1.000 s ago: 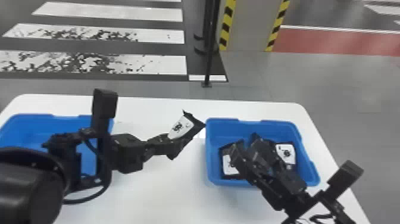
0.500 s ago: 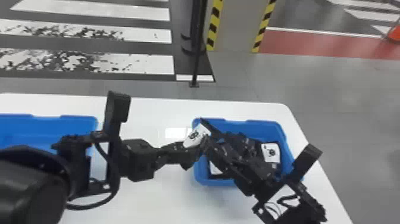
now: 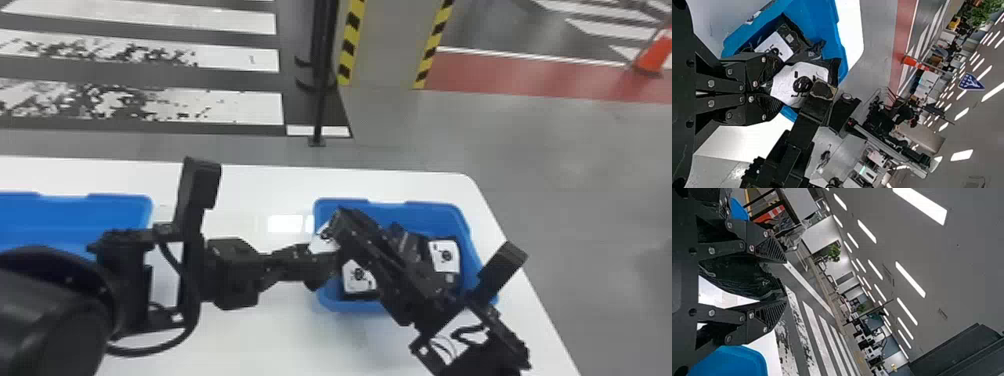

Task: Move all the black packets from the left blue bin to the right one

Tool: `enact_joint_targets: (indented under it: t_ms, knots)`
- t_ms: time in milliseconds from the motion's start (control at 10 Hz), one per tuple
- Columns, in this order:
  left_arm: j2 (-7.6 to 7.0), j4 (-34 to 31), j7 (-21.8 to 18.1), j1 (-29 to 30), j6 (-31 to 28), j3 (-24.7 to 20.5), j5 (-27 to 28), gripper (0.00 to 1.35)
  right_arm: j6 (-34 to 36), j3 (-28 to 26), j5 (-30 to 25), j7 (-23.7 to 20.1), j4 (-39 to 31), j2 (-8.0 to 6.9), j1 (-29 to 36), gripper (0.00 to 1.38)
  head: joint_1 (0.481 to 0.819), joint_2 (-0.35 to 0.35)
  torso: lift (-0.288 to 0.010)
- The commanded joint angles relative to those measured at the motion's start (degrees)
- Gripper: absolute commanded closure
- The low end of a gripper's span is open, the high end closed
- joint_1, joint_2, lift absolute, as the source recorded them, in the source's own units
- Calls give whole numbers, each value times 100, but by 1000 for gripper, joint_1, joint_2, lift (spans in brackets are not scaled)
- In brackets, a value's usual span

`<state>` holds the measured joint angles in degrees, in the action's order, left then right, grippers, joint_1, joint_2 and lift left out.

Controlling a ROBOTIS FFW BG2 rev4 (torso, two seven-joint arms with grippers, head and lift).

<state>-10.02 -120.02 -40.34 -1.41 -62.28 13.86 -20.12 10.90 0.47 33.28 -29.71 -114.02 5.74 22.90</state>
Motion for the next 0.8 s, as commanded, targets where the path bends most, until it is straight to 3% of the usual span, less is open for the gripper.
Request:
enact_joint_targets:
  t_ms: [0,100,200,300,400,500,700]
  knots:
    - [0,0,8,14,40,-27,-10,1208,-7,44,54,-9,4,6,2,1276,695,-194,-146]
    - [9,14,17,28,97,-61,-44,1204,-7,67,157,-9,32,6,2,1276,695,-192,-146]
    - [18,56,52,98,280,-129,-136,1001,-7,67,191,0,32,6,-12,1276,695,-186,-146]
    - [62,70,88,267,505,-358,-181,475,-21,10,214,0,60,6,-54,1276,695,-182,-146]
    - [79,70,88,436,701,-564,-124,179,-21,-104,202,9,131,24,-138,1276,695,-173,-146]
    - [114,70,79,661,955,-769,-147,110,-21,-196,202,17,215,59,-251,1276,695,-165,-146]
    - [229,56,70,1167,2192,-1181,-421,134,-7,-333,202,44,553,147,-588,1274,695,-154,-145]
